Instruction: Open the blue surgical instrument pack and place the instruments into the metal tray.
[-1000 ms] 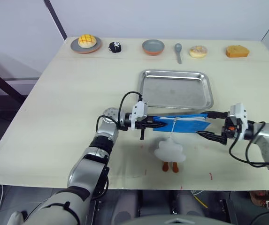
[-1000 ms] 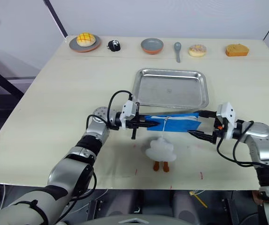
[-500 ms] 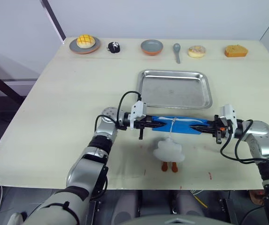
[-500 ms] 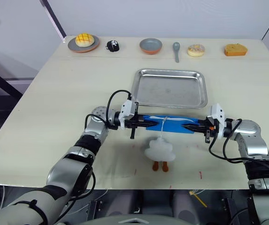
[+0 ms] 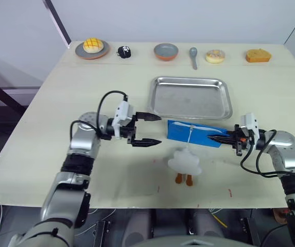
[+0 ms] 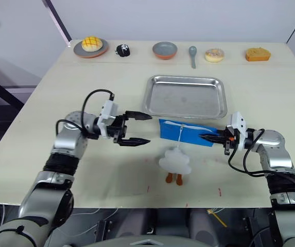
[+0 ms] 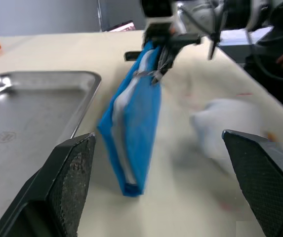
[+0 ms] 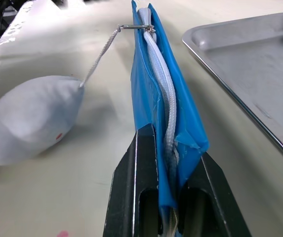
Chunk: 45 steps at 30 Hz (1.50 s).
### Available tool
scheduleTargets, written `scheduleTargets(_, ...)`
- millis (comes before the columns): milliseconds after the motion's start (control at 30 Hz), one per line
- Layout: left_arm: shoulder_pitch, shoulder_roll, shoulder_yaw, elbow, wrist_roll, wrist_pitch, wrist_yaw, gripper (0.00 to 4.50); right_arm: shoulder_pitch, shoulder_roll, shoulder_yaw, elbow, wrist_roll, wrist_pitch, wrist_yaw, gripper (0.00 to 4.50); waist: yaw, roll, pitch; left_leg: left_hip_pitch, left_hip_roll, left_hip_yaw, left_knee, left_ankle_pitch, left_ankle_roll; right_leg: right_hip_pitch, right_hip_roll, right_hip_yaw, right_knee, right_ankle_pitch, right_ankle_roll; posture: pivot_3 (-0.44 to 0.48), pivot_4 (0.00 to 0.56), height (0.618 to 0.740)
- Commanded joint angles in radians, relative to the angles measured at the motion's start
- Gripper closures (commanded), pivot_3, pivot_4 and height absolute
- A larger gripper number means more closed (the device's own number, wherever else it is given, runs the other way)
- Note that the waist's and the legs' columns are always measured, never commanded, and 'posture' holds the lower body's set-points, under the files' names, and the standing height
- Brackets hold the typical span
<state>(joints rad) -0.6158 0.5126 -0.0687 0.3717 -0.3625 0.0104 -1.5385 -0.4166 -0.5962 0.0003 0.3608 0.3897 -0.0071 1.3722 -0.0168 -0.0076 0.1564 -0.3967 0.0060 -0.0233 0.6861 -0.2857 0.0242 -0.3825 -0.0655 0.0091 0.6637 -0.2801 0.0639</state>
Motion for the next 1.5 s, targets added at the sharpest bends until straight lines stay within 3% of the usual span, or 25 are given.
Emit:
scheduleTargets(33,0.106,0.042,-0.056,-0.271,-0.075,0.159,-0.025,0.09,-0.012,-0.008,-0.011,0.008,-0.004,-0.024,0.015,4.5,0.001,0.0,0.0,0.0,0.0,0.0,0.0,0.0,0.0,0.0,0.0,0.0,0.0,0.0,0.0,0.0,0.15,0.74)
scheduleTargets(233,0.187,-0.014,-0.148,-0.357,-0.029,0.188,0.067,0.09,-0.015,-0.001,-0.002,0.004,-0.006,-0.034,0.039,4.5,0.002,0.0,0.0,0.0,0.0,0.0,0.0,0.0,0.0,0.0,0.0,0.0,0.0,0.0,0.0,0.0,0.15,0.74)
scheduleTargets(433,0.177,-0.104,-0.222,-0.242,0.096,0.123,0.194,0.09,-0.022,-0.003,-0.005,0.01,-0.011,-0.039,0.045,4.5,0.003,0.0,0.0,0.0,0.0,0.001,0.0,0.0,0.0,0.0,0.0,0.001,0.0,0.0,0.0,0.0,0.15,0.74)
scheduleTargets(567,0.184,-0.124,-0.248,-0.212,0.122,0.113,0.212,0.09,-0.021,-0.002,-0.006,0.009,-0.014,-0.042,0.043,4.5,0.003,0.0,0.0,0.0,-0.001,0.001,0.0,0.0,0.0,0.0,0.0,0.001,0.0,0.0,0.0,0.0,0.15,0.74)
scheduleTargets(633,0.184,-0.127,-0.25,-0.206,0.124,0.102,0.215,0.75,-0.02,-0.002,-0.007,0.01,-0.015,-0.045,0.042,4.5,0.003,0.0,0.0,0.0,-0.001,0.001,0.0,0.0,0.0,0.0,0.0,0.001,0.0,0.0,0.0,0.0,0.15,0.74)
scheduleTargets(700,0.184,-0.129,-0.248,-0.205,0.122,0.092,0.215,1.87,-0.02,-0.003,-0.008,0.011,-0.016,-0.047,0.042,4.5,0.003,0.0,0.0,0.0,0.0,0.001,0.0,0.0,0.0,0.0,0.0,0.001,0.0,0.0,0.0,0.0,0.15,0.74)
scheduleTargets(900,0.197,-0.116,-0.203,-0.247,0.063,0.074,0.191,4.41,-0.015,-0.003,-0.007,0.014,-0.018,-0.052,0.045,4.5,0.002,0.0,0.0,0.0,0.0,0.001,0.0,0.0,0.0,0.0,0.0,0.001,0.0,0.0,0.0,0.0,0.15,0.74)
scheduleTargets(1033,0.199,-0.047,-0.143,-0.366,-0.034,0.16,0.155,4.46,-0.014,-0.004,-0.006,0.012,-0.018,-0.054,0.05,4.5,0.002,0.0,0.0,0.0,0.0,0.0,0.0,0.0,0.0,0.0,0.0,0.001,0.0,0.0,0.0,0.0,0.15,0.74)
scheduleTargets(1167,0.195,0.079,-0.072,-0.414,-0.083,0.188,0.093,4.46,-0.018,-0.002,-0.006,0.024,-0.018,-0.062,0.057,4.5,0.002,0.001,0.0,0.0,0.0,0.0,0.0,0.0,0.0,0.0,0.0,0.001,0.0,0.0,0.0,0.0,0.15,0.74)
scheduleTargets(1300,0.178,0.169,-0.018,-0.356,-0.086,0.177,0.06,4.46,-0.018,-0.001,-0.006,0.029,-0.018,-0.069,0.065,4.5,0.002,0.001,0.001,0.0,0.0,0.0,-0.001,0.0,0.0,0.0,0.0,0.0,-0.001,0.0,0.0,0.0,0.15,0.74)
scheduleTargets(1500,0.162,0.233,0.005,-0.218,-0.035,0.109,0.044,4.46,-0.011,-0.003,-0.013,0.027,-0.009,-0.072,0.075,4.5,0.002,0.001,0.001,0.001,0.0,0.0,-0.001,0.0,0.0,0.0,0.0,0.0,-0.001,0.0,0.0,0.0,0.15,0.74)
